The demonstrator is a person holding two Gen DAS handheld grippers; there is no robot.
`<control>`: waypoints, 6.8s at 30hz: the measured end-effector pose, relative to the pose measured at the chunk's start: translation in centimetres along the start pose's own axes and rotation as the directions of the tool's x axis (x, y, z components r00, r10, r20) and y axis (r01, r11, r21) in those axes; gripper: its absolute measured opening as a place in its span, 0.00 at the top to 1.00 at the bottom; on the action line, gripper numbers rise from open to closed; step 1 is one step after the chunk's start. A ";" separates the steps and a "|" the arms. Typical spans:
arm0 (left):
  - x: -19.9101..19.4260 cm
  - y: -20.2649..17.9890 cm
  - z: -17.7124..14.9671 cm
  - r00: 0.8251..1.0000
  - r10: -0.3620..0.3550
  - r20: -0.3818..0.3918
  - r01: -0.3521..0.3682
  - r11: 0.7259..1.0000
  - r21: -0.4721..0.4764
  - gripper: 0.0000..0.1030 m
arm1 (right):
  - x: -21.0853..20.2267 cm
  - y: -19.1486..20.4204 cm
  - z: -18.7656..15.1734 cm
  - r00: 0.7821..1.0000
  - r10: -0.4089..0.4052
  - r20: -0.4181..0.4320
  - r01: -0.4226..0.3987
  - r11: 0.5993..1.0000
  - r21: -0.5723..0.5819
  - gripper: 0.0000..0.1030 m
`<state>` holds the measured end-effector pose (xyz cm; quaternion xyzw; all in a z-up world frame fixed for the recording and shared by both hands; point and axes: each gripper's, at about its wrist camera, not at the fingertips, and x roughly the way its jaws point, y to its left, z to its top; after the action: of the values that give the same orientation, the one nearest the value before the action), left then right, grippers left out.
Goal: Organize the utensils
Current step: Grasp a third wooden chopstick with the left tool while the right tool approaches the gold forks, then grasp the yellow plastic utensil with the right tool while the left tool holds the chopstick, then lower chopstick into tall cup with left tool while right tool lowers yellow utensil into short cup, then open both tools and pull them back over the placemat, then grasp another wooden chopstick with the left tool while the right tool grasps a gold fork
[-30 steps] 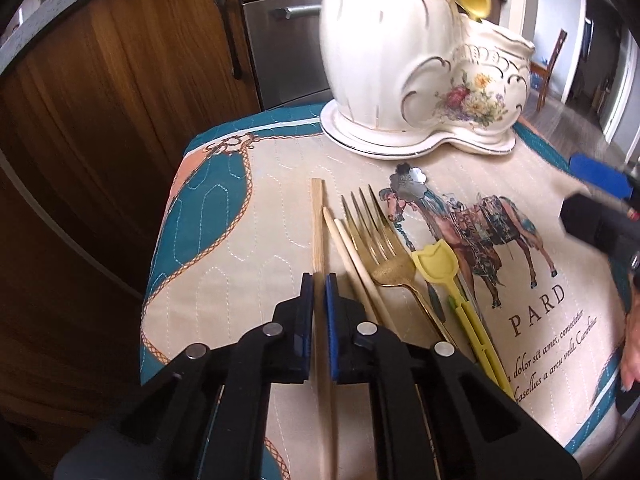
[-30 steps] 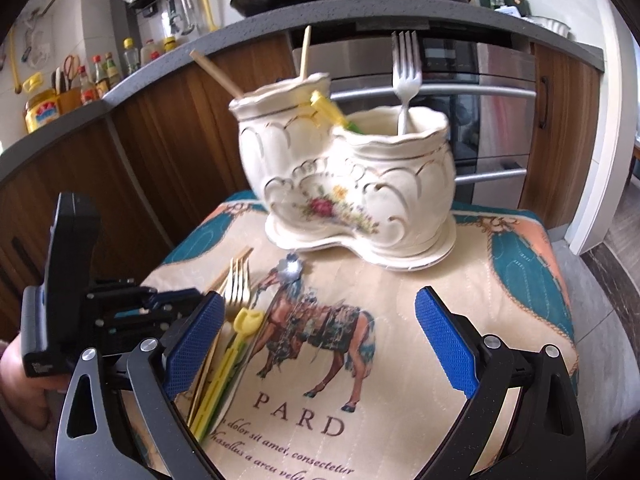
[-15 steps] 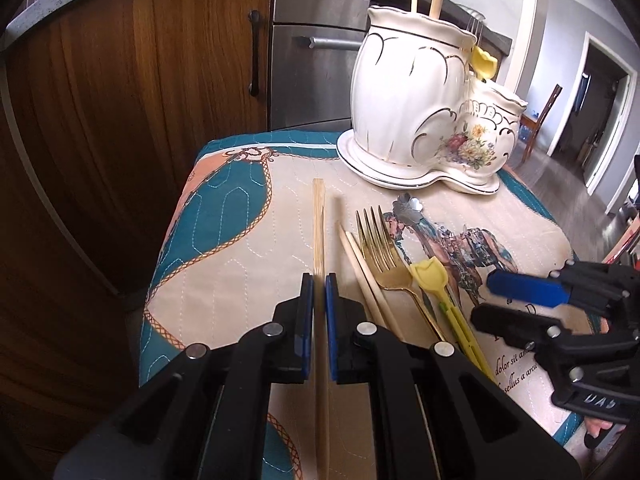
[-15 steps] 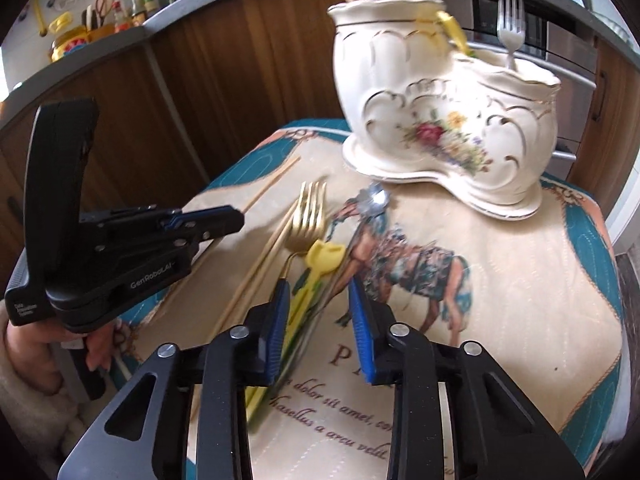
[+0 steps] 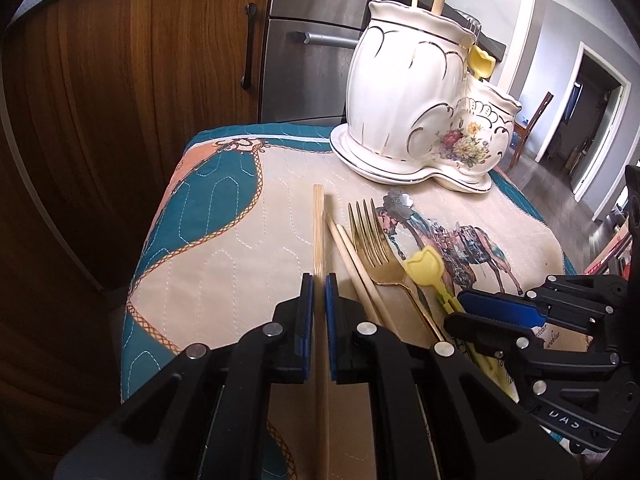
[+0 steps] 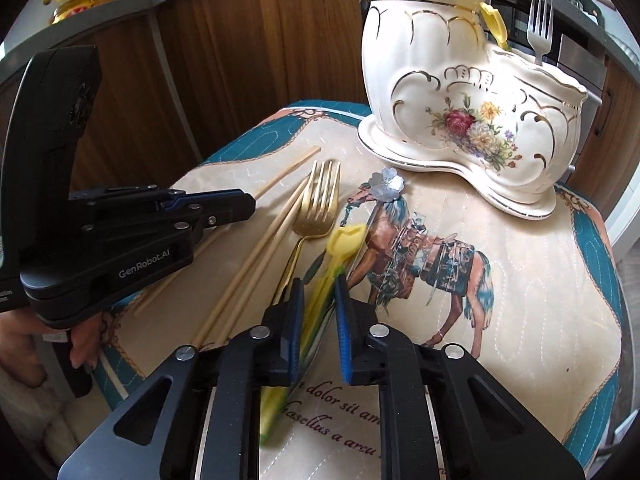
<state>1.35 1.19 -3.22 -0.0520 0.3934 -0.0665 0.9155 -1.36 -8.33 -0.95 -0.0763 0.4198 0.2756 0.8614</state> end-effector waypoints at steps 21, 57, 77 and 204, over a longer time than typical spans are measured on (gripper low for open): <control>-0.2 0.3 0.1 1.000 0.016 0.000 -0.016 1.000 0.000 0.94 | -0.3 -4.5 -0.2 0.995 -0.093 -0.028 0.094 0.994 0.058 0.88; -3.9 1.1 18.8 0.741 -0.297 0.602 0.380 0.925 -0.012 0.94 | -8.3 -16.2 11.7 0.762 -0.053 0.645 -0.211 0.922 0.324 0.90; 0.7 -0.6 19.7 0.739 -0.311 0.597 0.386 0.922 0.003 0.94 | -5.4 -17.6 10.1 0.736 -0.069 0.673 -0.254 0.893 0.370 0.90; -0.2 -3.0 -0.8 0.989 0.133 -0.069 -0.123 0.983 0.133 0.95 | -5.5 -6.2 0.8 0.961 -0.071 0.269 0.027 0.986 0.164 0.05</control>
<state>0.40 -1.81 -3.23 0.0350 0.4261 -0.0346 0.9033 -0.18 -15.50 3.17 0.0210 0.3154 0.2279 0.9210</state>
